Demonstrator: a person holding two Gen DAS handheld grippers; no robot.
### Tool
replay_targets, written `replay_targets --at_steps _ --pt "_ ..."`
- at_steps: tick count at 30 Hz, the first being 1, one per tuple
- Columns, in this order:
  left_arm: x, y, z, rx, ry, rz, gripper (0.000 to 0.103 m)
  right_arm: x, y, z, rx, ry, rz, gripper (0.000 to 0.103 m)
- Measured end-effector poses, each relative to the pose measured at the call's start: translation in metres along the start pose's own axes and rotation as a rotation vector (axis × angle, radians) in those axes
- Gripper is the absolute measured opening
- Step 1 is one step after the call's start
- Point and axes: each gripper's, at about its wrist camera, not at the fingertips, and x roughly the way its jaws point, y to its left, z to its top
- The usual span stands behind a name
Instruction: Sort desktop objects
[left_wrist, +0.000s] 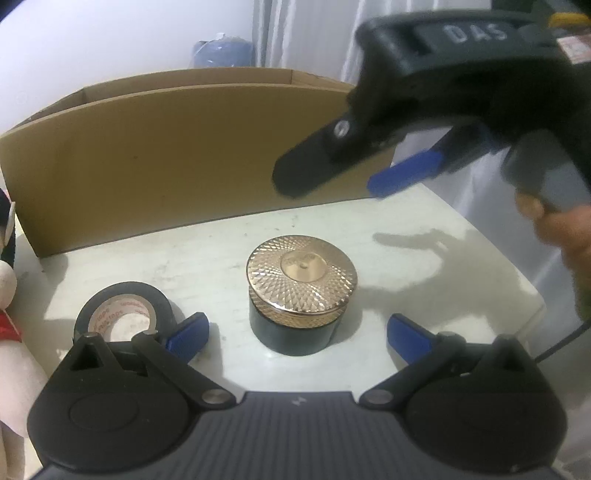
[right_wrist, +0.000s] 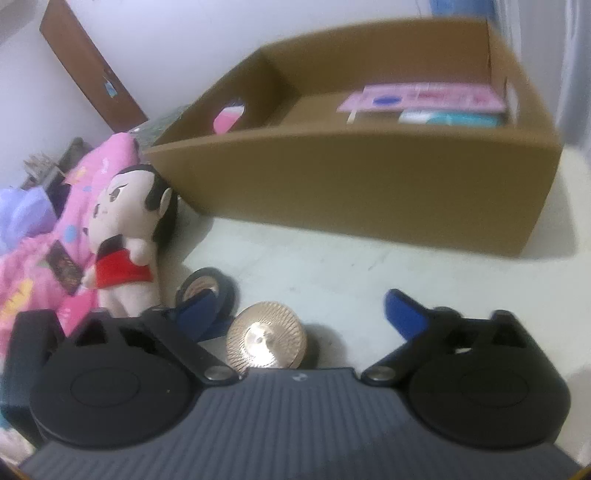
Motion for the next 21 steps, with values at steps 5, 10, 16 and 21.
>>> replay_targets --at_steps 5,10,16,21 --pt "0.002 -0.001 -0.004 -0.001 -0.01 0.006 0.103 -0.01 0.01 0.002 -0.082 -0.046 -0.066 0.102" --pt "0.009 -0.001 0.002 0.035 0.009 0.01 0.103 -0.018 0.022 -0.001 -0.169 -0.075 -0.105 0.102" --pt "0.012 -0.007 0.003 0.073 0.007 0.021 0.103 -0.025 0.033 -0.006 -0.264 -0.127 -0.197 0.102" --pt "0.005 -0.006 -0.006 0.092 0.0 0.03 0.103 -0.023 0.033 -0.006 -0.306 -0.122 -0.254 0.102"
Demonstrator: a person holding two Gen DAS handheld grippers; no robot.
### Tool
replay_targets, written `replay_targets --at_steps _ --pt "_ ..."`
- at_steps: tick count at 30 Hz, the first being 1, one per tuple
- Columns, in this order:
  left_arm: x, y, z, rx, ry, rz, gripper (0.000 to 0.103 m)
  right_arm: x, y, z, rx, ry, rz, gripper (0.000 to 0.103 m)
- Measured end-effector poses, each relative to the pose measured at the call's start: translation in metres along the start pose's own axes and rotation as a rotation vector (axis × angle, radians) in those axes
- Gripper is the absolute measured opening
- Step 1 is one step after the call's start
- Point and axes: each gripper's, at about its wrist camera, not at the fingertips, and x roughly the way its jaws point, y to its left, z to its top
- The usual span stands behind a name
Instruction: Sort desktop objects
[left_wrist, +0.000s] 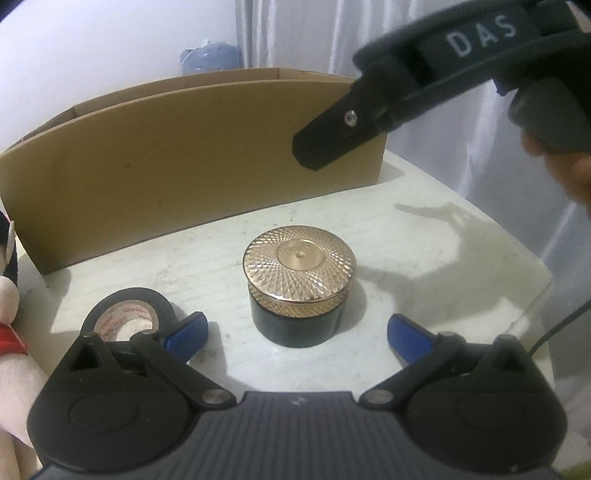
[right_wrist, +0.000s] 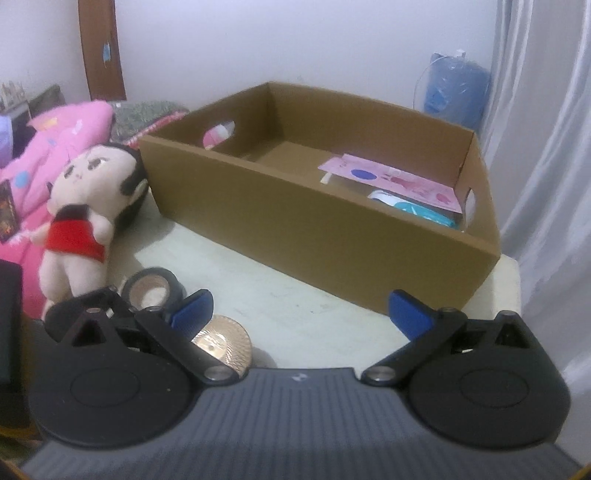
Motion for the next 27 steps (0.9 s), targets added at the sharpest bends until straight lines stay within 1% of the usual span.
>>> replay_targets --at_steps 3,6,8,11,14,19,22,25,27 --pt "0.0 0.0 0.0 0.001 -0.004 0.001 0.103 0.002 0.0 0.0 -0.022 0.015 -0.012 0.102" --pt "0.0 -0.001 -0.002 0.009 -0.013 -0.001 0.103 0.003 0.0 -0.001 -0.038 0.005 -0.03 0.102" --pt "0.0 0.001 -0.002 -0.007 -0.03 -0.018 0.103 0.001 0.001 -0.003 -0.051 -0.007 -0.025 0.102" --pt "0.0 0.01 -0.003 -0.063 -0.058 -0.1 0.103 0.0 0.001 -0.004 -0.062 -0.023 0.043 0.102" --pt "0.001 0.014 -0.003 -0.076 -0.058 -0.123 0.103 0.001 -0.003 -0.003 -0.032 -0.019 0.097 0.102" --pt "0.002 0.013 -0.003 -0.076 -0.054 -0.124 0.103 0.002 -0.006 -0.003 0.005 -0.036 0.126 0.102" --pt "0.002 0.012 -0.004 -0.059 -0.059 -0.125 0.103 0.001 -0.005 -0.005 0.016 -0.042 0.142 0.102" --pt "0.0 0.01 -0.006 -0.054 -0.068 -0.112 0.103 0.0 -0.004 -0.01 0.011 -0.036 0.164 0.102" --pt "0.0 0.006 -0.007 -0.028 -0.072 -0.094 0.101 0.001 -0.002 -0.013 0.012 -0.028 0.192 0.101"
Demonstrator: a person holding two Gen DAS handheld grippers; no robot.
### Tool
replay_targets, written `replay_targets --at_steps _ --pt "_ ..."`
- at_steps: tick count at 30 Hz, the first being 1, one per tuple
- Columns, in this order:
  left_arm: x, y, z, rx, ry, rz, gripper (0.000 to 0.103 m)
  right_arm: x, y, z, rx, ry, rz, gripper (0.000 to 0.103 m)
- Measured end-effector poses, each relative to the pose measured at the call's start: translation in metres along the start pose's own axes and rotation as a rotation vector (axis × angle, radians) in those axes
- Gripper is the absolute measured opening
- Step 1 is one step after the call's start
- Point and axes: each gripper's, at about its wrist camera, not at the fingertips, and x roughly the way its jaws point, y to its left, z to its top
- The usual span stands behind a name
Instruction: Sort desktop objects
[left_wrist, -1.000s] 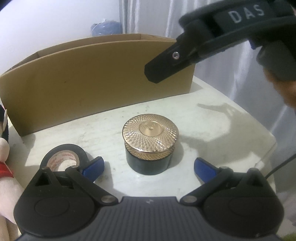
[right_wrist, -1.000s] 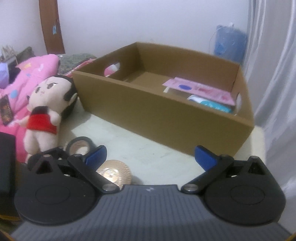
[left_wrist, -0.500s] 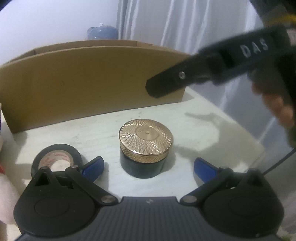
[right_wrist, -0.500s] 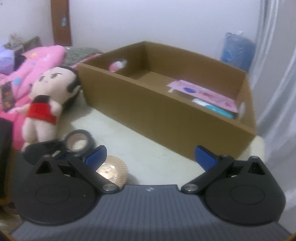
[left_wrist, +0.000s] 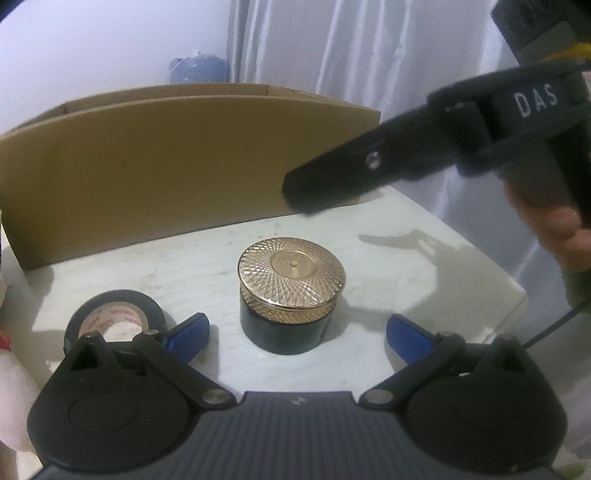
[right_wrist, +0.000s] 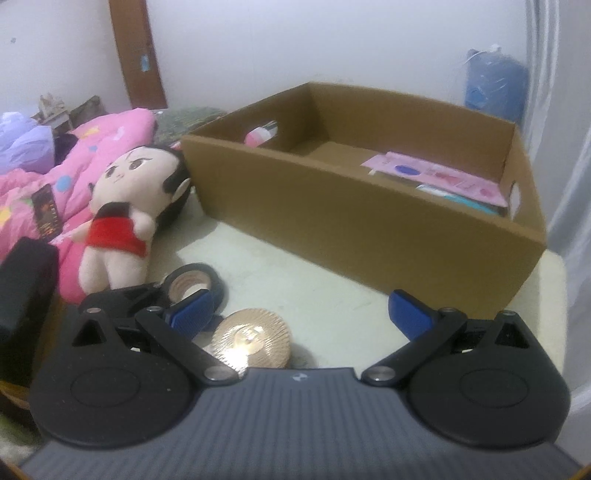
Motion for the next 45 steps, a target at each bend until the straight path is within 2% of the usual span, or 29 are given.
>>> replay_targets --at_steps 3,7,15,18,21,23,45 --pt "0.002 -0.007 0.002 0.047 -0.002 0.031 0.094 0.004 0.003 -0.005 0.008 0.028 0.038 0.1" --pt "0.005 -0.01 0.003 0.062 -0.014 0.048 0.086 0.012 0.006 -0.009 0.009 0.072 0.082 0.096" --pt "0.008 -0.01 0.004 0.078 -0.035 0.067 0.065 0.032 0.008 -0.012 0.032 0.171 0.147 0.073" --pt "0.009 -0.006 0.006 0.077 -0.04 0.052 0.062 0.038 0.01 -0.013 0.033 0.203 0.154 0.065" --pt "0.009 -0.007 0.006 0.089 -0.043 0.046 0.057 0.042 0.01 -0.013 0.034 0.226 0.162 0.062" --pt "0.011 -0.007 0.006 0.092 -0.045 0.044 0.057 0.045 0.011 -0.013 0.03 0.235 0.155 0.06" --pt "0.022 -0.005 0.016 0.094 -0.054 0.04 0.057 0.055 0.005 -0.01 0.05 0.255 0.155 0.061"
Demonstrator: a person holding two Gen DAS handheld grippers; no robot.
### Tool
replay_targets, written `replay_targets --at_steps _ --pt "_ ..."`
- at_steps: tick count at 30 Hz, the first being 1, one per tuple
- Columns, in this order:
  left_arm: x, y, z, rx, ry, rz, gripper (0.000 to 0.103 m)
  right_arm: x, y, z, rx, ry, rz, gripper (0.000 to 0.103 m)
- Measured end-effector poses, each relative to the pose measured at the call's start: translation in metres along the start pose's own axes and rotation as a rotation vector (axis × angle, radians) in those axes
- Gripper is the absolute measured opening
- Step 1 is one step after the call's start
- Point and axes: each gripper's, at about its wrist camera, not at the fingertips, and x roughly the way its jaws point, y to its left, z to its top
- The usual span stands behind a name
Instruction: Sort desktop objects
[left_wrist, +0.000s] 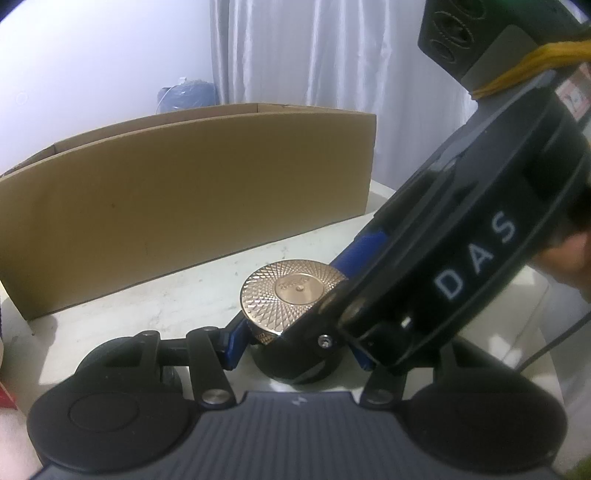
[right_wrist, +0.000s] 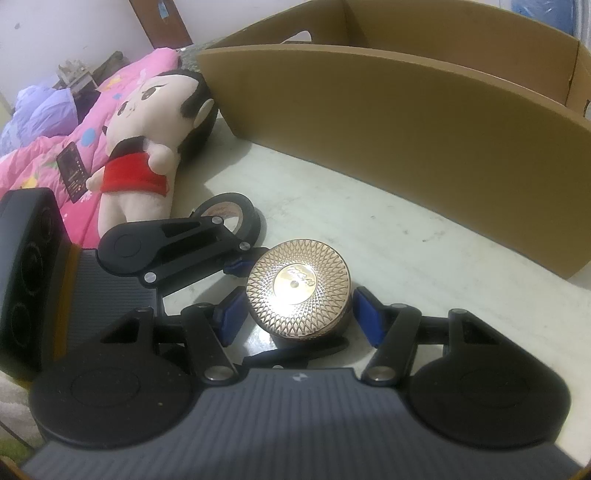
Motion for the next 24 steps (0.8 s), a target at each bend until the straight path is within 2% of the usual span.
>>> replay_targets --at_steps 11,24 --pt "0.001 -0.003 0.007 -0.004 0.0 0.004 0.057 -0.003 -0.003 0.003 0.028 -0.007 0.012 0.061" --pt "-0.017 -0.014 0.053 0.043 -0.094 0.055 0.057 -0.043 0.002 0.031 0.002 -0.102 0.018 0.06"
